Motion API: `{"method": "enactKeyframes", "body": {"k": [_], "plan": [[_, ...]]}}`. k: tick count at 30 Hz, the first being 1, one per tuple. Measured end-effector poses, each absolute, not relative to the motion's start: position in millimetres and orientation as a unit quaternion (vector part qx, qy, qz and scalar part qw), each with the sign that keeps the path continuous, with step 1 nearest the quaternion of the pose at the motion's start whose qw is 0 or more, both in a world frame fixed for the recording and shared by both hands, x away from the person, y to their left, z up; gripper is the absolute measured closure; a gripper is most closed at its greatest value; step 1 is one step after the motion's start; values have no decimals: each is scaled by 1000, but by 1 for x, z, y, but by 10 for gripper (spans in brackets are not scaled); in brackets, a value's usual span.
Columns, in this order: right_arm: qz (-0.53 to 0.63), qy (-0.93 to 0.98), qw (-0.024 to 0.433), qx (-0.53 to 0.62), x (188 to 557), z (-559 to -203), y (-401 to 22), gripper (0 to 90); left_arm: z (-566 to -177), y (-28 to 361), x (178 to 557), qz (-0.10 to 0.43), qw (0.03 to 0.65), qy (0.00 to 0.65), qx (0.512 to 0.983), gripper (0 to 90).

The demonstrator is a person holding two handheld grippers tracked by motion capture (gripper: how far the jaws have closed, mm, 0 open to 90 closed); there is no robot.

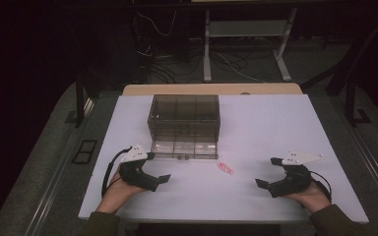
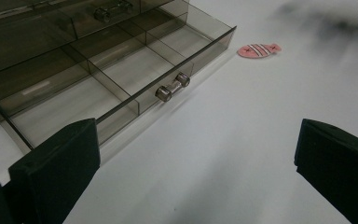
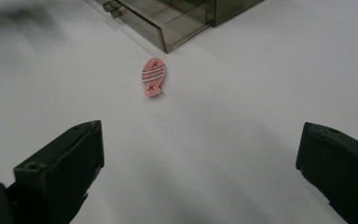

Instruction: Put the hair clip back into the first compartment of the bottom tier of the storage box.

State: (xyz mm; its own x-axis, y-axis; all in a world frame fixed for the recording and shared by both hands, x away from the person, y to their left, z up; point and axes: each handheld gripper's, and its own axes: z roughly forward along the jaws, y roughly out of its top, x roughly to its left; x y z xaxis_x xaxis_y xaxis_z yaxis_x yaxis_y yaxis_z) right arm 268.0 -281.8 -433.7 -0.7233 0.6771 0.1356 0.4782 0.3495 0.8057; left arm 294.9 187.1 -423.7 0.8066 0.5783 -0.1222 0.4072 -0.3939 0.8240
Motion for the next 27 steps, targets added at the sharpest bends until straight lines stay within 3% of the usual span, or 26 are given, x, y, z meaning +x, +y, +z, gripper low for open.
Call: {"method": "enactKeyframes", "body": {"k": [27], "plan": [[449,817,94,349,278,-426,-273,3,-428,188,291,93,457,304,831,0]]}}
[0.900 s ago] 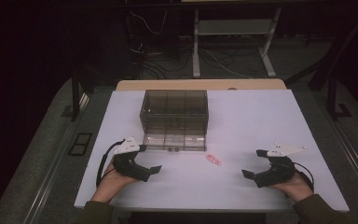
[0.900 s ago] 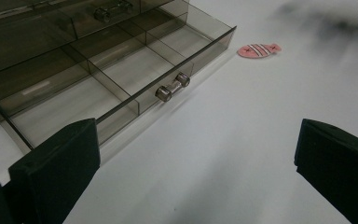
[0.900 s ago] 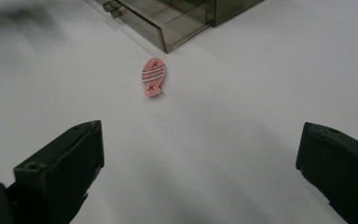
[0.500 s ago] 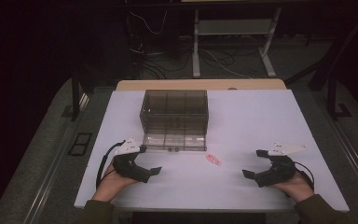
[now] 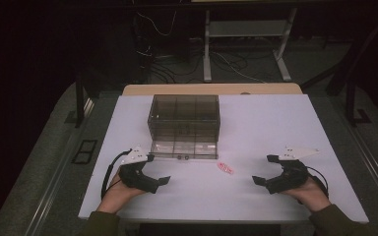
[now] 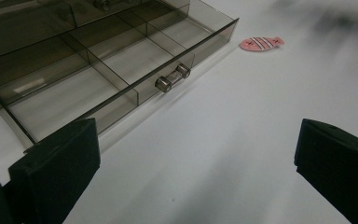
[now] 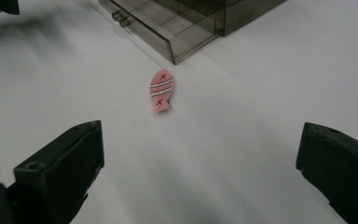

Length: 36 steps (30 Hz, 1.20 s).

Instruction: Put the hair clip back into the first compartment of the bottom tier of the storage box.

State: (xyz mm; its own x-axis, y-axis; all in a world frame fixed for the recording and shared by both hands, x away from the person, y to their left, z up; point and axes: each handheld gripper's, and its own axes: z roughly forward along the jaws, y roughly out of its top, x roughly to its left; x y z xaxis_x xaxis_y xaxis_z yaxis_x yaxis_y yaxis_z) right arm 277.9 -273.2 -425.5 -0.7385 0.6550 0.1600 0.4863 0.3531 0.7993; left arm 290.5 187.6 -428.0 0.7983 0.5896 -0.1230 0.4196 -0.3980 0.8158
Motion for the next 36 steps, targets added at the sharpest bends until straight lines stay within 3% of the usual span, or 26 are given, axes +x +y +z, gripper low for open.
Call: {"method": "enactKeyframes", "body": {"k": [36], "plan": [[444,827,83,335,301,-416,-249,3,-427,188,289,96,464,305,826,0]]}}
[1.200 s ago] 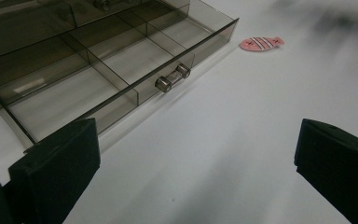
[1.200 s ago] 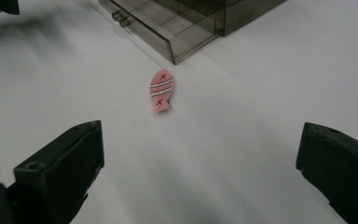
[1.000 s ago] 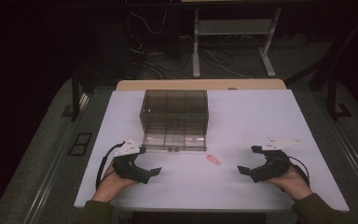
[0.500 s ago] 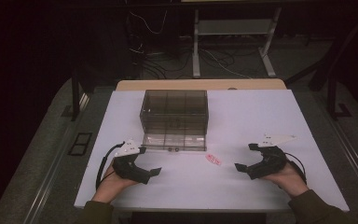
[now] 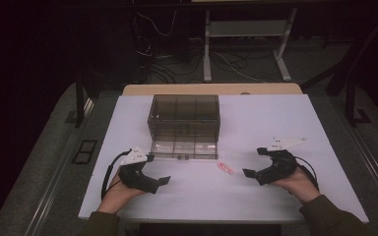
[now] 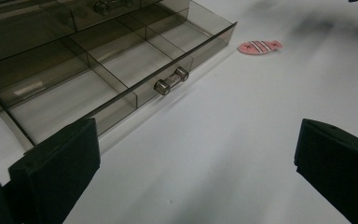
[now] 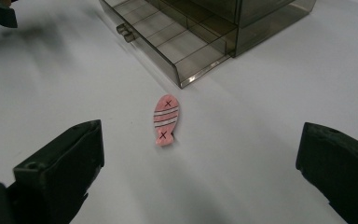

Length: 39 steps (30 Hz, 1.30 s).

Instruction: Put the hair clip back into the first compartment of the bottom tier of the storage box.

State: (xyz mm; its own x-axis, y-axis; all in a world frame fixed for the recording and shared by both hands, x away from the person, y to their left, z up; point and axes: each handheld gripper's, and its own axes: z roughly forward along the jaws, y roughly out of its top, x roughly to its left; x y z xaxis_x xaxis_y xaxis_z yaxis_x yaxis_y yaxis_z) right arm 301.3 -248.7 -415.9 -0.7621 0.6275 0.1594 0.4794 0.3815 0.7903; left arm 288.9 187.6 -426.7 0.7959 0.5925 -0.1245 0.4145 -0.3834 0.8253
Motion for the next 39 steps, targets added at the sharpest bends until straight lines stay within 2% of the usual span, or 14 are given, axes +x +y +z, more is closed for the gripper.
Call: {"method": "enactKeyframes", "body": {"k": [39], "plan": [[430,845,67,311,333,-415,-210,4,-431,184,289,93,470,299,825,0]]}}
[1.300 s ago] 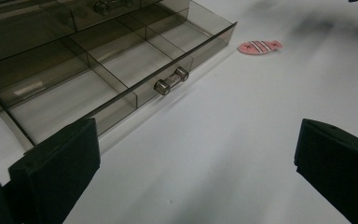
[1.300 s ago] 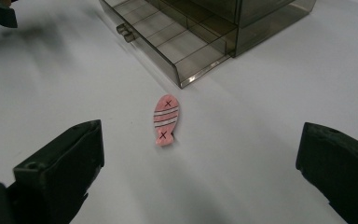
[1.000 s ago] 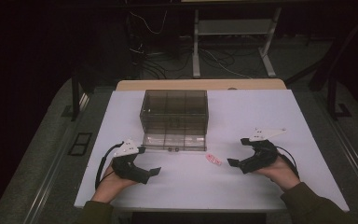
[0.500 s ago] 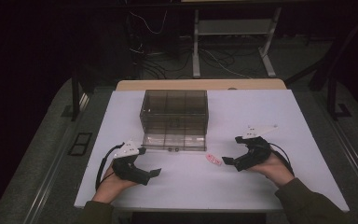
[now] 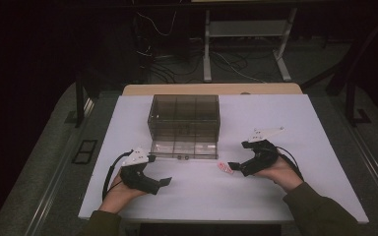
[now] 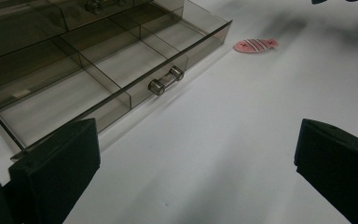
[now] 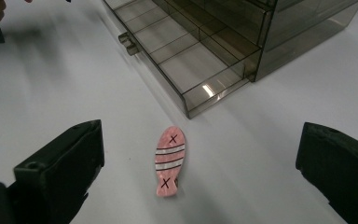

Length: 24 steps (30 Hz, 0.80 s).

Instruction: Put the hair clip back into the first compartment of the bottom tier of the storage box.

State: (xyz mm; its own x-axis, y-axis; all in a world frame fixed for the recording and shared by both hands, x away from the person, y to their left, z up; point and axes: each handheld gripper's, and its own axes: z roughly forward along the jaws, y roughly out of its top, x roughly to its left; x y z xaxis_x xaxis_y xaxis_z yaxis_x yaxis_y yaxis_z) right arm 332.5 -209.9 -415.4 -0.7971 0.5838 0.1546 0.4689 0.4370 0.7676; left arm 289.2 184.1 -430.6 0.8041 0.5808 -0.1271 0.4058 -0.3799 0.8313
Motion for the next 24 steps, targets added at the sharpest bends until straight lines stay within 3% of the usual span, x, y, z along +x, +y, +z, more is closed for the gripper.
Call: {"method": "enactKeyframes", "body": {"k": [11,12,24], "plan": [[431,845,65,310,342,-414,-200,5,-431,184,290,93,475,299,823,0],[433,845,66,306,343,-414,-198,41,-430,184,290,92,473,298,824,0],[418,853,63,305,351,-416,-187,67,-431,183,290,90,474,294,825,0]]}}
